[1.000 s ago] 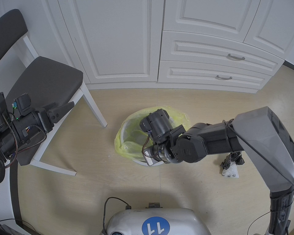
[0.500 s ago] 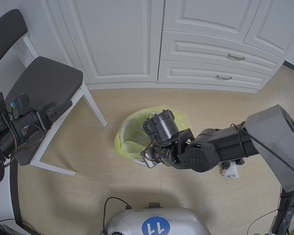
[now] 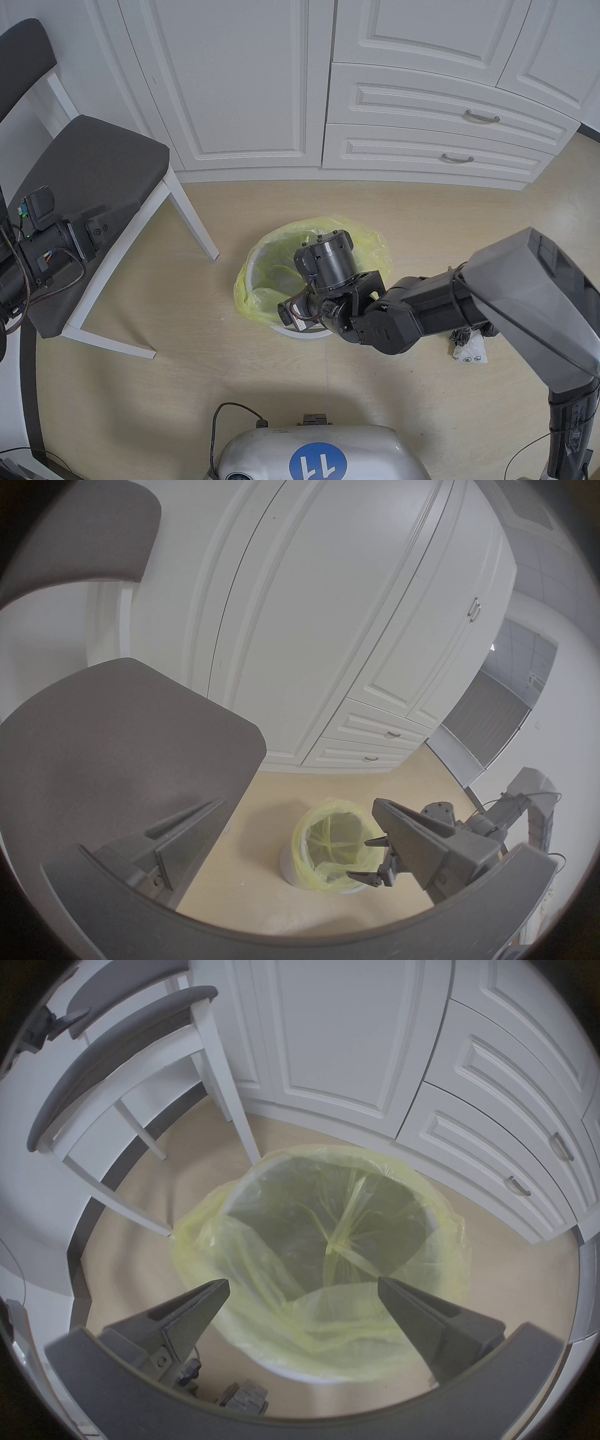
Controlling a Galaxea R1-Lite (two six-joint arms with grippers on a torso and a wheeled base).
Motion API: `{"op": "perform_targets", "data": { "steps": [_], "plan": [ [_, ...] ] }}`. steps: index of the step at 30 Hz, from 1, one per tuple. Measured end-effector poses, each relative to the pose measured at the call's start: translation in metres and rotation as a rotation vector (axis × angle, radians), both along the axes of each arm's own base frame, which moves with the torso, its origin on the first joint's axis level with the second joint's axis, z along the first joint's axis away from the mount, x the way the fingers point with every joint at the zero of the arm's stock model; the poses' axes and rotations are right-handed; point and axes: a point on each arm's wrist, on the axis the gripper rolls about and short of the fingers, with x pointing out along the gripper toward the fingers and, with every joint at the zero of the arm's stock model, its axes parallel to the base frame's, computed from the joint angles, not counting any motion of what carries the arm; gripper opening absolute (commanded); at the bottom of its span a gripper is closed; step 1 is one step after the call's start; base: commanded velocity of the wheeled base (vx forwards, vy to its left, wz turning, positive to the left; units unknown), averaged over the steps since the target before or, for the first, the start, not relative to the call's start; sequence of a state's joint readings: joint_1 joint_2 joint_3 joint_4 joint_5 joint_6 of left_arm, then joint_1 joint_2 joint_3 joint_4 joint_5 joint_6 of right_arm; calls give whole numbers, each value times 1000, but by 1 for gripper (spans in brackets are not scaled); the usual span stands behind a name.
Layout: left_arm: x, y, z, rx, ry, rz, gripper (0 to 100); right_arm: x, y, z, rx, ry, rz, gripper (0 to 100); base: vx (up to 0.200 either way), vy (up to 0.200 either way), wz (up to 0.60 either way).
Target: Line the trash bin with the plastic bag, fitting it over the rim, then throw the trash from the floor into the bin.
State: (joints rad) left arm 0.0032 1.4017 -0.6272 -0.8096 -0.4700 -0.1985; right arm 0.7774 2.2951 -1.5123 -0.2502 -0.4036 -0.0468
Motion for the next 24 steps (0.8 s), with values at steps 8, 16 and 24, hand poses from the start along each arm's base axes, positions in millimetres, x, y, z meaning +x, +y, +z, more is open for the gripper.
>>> {"op": "perform_targets", "data": {
  "steps": [8,16,24],
  "plan": [
    [1,6,1,-33,15,11,100,20,6,-18,17,-20,-9,0,0,0,0],
    [2,8,1,-34,15,18,100,16,7,-18,11,-15,-8,0,0,0,0],
    [2,8,1,-34,14,18,100,-10,8,-8,-1,-1,27,0,0,0,0]
  ]
}}
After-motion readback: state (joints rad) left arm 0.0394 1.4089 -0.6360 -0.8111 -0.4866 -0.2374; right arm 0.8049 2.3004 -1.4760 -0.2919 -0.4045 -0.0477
